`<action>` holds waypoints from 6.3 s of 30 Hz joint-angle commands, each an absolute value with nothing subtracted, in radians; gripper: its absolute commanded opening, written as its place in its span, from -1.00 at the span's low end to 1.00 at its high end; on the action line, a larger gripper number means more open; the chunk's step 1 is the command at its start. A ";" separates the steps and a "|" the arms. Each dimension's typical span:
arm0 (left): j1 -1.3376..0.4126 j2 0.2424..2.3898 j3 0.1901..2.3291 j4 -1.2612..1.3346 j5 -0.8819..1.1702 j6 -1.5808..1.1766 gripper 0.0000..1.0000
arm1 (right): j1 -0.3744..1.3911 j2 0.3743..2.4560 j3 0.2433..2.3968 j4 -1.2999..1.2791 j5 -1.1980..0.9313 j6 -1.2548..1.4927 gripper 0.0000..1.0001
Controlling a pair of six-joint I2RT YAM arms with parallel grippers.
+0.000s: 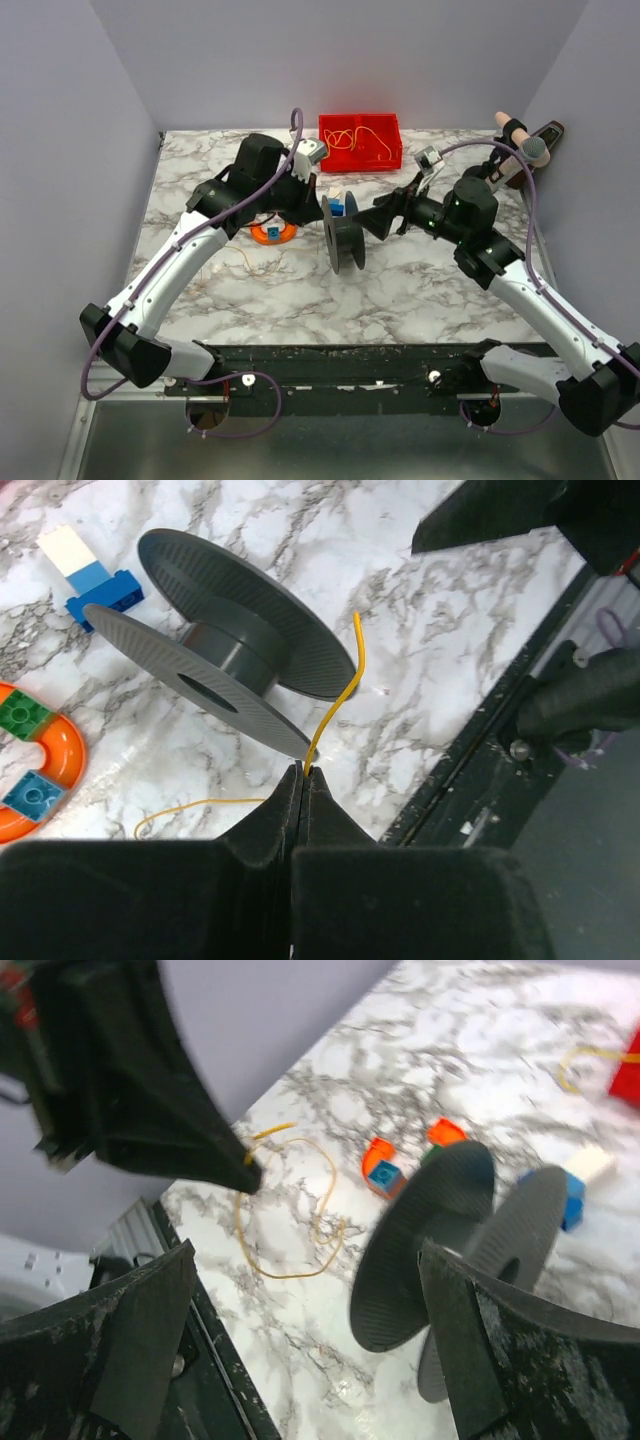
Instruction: Wrap the cables
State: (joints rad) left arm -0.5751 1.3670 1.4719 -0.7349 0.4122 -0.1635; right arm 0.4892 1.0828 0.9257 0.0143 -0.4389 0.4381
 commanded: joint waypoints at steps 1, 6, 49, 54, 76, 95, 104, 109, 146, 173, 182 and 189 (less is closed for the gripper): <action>-0.566 1.318 1.542 -0.831 0.535 -0.255 -1.00 | 0.645 1.057 0.976 0.051 -0.511 0.227 1.00; -0.543 1.290 1.581 -0.856 0.591 -0.301 -1.00 | 0.816 1.131 1.019 0.098 -0.405 0.190 0.85; -0.457 1.250 1.422 -0.706 0.495 0.566 0.41 | 0.897 0.879 1.748 -1.134 -0.191 0.268 -0.99; -0.459 1.325 1.486 -0.677 0.491 0.670 0.42 | 0.896 1.083 2.114 -1.380 -0.152 0.193 -0.99; -0.328 1.408 1.502 -0.926 0.758 1.474 0.83 | 0.644 1.410 1.258 -0.445 -0.847 0.349 -0.99; -0.548 1.519 1.655 -1.210 0.692 1.954 0.76 | 0.583 1.449 1.108 -0.314 -0.546 0.479 -0.99; -0.595 1.594 1.644 -1.184 0.627 1.960 0.69 | 0.603 1.517 1.153 -0.370 -0.465 0.442 -0.99; -0.609 1.605 1.595 -1.118 0.571 1.993 0.69 | 0.604 1.542 1.138 -0.342 -0.517 0.428 -0.99; -0.673 1.793 1.551 -0.956 0.232 2.077 0.04 | 0.603 1.646 1.223 -0.403 -0.563 0.284 -0.99; -0.670 1.729 1.543 -0.874 0.230 1.961 -1.00 | 0.591 1.612 1.169 -0.339 -0.496 0.302 -0.99; -0.667 1.635 1.602 -1.014 0.506 1.590 -1.00 | 0.591 1.404 0.988 -0.269 -0.420 0.242 -0.42; -0.667 1.600 1.585 -1.068 0.597 1.384 -1.00 | 0.591 1.335 0.904 -0.238 -0.411 0.190 -0.28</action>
State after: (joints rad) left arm -0.6636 1.6421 1.5761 -1.0271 0.4660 1.5391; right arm 0.5941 1.3571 0.9516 -0.2817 -0.4603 0.2436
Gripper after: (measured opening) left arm 0.022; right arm 0.347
